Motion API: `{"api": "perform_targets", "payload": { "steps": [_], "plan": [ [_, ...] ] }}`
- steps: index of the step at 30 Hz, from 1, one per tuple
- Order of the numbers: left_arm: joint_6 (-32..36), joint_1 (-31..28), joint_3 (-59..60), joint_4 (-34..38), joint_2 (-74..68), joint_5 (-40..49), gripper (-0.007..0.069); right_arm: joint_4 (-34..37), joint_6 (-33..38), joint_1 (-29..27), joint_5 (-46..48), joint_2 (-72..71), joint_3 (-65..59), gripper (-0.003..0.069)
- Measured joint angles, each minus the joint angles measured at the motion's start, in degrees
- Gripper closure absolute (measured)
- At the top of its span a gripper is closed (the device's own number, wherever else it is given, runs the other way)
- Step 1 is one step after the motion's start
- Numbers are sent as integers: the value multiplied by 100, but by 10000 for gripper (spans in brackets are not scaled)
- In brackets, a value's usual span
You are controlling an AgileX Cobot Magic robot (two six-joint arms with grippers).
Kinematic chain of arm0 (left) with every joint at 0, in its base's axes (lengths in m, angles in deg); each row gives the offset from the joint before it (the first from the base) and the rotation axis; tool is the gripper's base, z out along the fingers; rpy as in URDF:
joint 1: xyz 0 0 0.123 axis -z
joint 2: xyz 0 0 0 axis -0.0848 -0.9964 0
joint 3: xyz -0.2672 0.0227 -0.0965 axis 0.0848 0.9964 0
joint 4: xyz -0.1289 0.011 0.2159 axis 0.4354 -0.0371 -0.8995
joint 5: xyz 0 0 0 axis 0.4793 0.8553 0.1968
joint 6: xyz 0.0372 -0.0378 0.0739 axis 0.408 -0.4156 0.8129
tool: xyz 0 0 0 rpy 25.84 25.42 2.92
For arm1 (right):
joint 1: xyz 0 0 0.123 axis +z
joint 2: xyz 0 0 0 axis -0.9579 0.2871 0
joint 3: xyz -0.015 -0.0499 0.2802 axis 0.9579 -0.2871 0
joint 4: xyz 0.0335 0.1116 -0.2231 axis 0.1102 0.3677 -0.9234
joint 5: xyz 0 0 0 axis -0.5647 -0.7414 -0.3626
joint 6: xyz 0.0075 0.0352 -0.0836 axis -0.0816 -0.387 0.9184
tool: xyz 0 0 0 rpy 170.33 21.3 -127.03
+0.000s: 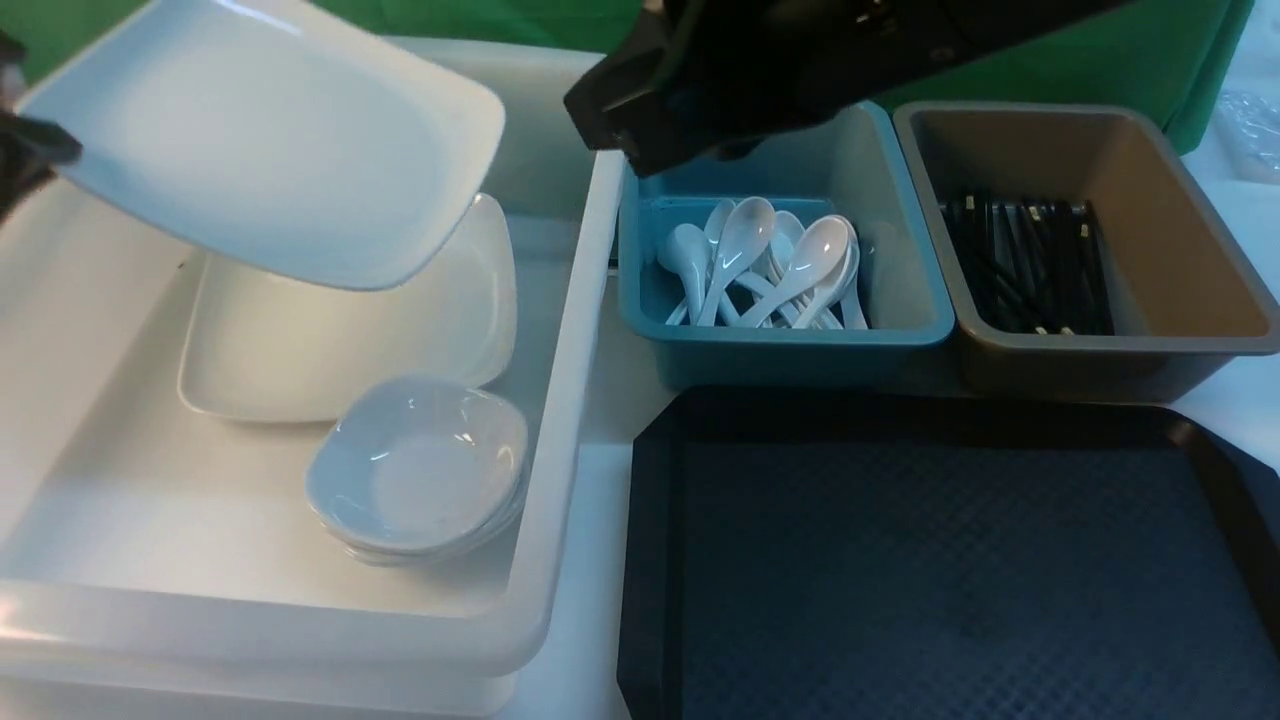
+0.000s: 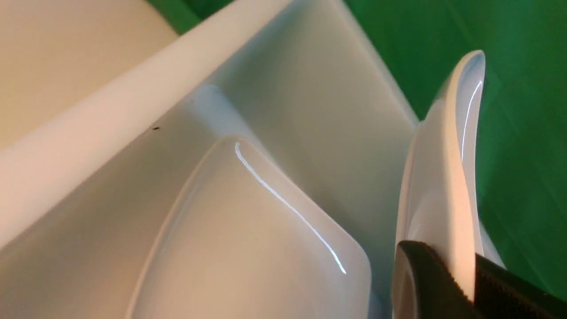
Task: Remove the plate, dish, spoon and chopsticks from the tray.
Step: Use the left arm to put the plate into the large storage box on the left
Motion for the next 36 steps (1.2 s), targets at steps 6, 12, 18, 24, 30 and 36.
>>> {"api": "perform_targets", "payload": {
  "steps": [6, 12, 18, 24, 30, 36],
  "plan": [
    [195, 687, 96, 564, -247, -1223, 596, -25, -67, 0, -12, 29, 4, 635],
    [172, 970, 101, 664, -774, -1483, 596, -35, -103, 0, -18, 29, 4, 635],
    [105, 970, 101, 632, -1048, -1491, 596, -42, -108, 0, -13, 29, 4, 635],
    [47, 970, 120, 280, -1106, -1491, 557, -42, -108, 0, -4, 29, 4, 635],
    [34, 970, 154, -374, -1106, -1490, 389, -42, -108, 0, -1, 29, 4, 635],
    [-222, 970, 154, -1683, -1106, -1254, 182, -42, -108, 0, 80, 29, 4, 635]
  ]
}}
